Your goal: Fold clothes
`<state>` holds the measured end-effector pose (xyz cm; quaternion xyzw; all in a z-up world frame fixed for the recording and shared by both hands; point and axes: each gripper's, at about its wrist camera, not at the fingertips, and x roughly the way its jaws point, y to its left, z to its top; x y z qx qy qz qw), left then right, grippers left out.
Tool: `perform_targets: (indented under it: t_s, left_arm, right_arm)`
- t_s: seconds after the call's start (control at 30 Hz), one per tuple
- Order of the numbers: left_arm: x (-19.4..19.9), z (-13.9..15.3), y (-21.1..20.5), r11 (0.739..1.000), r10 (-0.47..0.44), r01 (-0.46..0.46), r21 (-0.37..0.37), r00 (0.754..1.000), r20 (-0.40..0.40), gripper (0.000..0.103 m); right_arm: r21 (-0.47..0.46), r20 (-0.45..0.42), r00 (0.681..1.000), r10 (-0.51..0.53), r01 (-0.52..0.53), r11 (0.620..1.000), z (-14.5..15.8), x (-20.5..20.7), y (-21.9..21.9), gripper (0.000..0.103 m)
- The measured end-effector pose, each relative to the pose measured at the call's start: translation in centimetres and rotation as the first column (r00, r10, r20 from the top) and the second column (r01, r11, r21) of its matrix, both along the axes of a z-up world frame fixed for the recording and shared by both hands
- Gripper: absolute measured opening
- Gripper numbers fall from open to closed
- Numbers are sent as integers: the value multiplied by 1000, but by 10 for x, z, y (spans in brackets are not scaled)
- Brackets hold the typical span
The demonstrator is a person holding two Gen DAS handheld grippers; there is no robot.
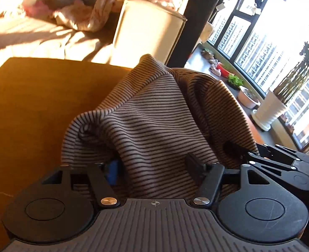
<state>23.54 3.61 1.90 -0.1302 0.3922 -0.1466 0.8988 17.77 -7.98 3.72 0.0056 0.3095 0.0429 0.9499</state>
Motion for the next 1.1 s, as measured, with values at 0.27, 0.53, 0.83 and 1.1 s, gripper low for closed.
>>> perform_targets:
  t_s: [0.27,0.53,0.83,1.1]
  left_arm:
    - [-4,30,25,995,33,-26,-101,997,74,12]
    - [9,63,121,959,196,-178,-222,979,63,12]
    - [7,27,160,948,247,-257,-188,966,-77,15]
    - [-23,41,186,951,293,-292,-100,956,-6,16]
  right_arm:
    - [-59,58,998,34,-30,998,27,-16,6,6]
    - [-200,105,992,-74,94,975,47,15,-19,5]
    - [-148,-35,994,-106,99,984,10,38,-23,6]
    - [-103,-100,990,-97,87,991,21,-34,-50,5]
